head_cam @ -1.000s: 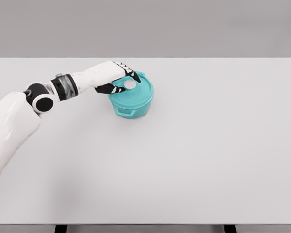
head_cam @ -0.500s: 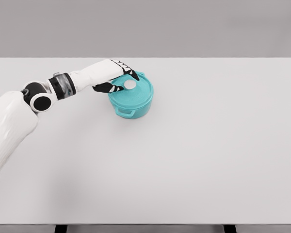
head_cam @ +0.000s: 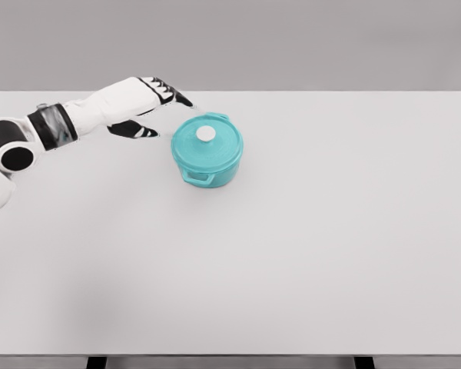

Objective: Cover the pot with left arm

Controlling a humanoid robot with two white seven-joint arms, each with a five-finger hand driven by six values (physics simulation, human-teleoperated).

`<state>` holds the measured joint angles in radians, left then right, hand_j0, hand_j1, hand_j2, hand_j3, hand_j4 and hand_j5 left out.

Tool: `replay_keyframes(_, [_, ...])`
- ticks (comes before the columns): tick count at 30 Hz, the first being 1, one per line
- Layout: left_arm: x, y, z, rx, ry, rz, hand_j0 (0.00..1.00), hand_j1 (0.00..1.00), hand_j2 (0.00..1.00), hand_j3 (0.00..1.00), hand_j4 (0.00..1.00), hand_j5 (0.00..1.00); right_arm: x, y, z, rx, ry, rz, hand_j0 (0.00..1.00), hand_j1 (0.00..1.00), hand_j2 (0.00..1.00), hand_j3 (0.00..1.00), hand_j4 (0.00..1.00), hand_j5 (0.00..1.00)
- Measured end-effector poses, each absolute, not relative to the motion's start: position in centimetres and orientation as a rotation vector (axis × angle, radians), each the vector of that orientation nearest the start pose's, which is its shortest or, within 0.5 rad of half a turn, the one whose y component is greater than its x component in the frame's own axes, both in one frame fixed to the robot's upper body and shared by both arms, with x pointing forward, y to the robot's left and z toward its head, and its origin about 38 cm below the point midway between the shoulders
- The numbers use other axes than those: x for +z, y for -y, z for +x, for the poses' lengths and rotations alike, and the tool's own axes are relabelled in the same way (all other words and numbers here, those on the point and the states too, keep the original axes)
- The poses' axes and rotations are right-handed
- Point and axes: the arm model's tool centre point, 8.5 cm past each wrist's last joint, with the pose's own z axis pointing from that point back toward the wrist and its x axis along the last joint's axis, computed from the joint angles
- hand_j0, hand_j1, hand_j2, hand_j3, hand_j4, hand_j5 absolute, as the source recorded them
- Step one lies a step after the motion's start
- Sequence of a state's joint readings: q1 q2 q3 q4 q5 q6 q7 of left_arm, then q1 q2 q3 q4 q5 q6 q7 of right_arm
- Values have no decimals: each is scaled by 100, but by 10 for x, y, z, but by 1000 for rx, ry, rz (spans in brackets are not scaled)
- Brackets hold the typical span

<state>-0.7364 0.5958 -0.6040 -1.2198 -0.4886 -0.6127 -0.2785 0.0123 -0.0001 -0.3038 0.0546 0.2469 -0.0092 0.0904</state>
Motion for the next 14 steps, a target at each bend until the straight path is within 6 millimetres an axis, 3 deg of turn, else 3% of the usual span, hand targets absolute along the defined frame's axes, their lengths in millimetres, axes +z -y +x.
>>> replay_keyframes(2, [215, -288, 477, -1814, 1676, 513, 100, 100, 100, 100, 100, 100, -261, 258, -25, -62, -50, 17, 100, 100, 100, 100, 100, 100])
replay_keyframes(5, [230, -329, 470, -1769, 1648, 597, 100, 100, 100, 100, 100, 100, -261, 258, -24, -62, -50, 17, 100, 100, 100, 100, 100, 100])
replay_keyframes(7, [226, -348, 462, -1746, 1614, 615, 100, 100, 100, 100, 100, 100, -261, 258, -24, -62, -50, 17, 100, 100, 100, 100, 100, 100])
replay_keyframes(10, [216, -365, 454, -1722, 1579, 618, 100, 100, 100, 100, 100, 100, -261, 258, -25, -62, -50, 17, 100, 100, 100, 100, 100, 100])
replay_keyframes(14, [211, -372, 450, -1712, 1560, 618, 100, 100, 100, 100, 100, 100, -261, 258, -25, -62, -50, 17, 100, 100, 100, 100, 100, 100])
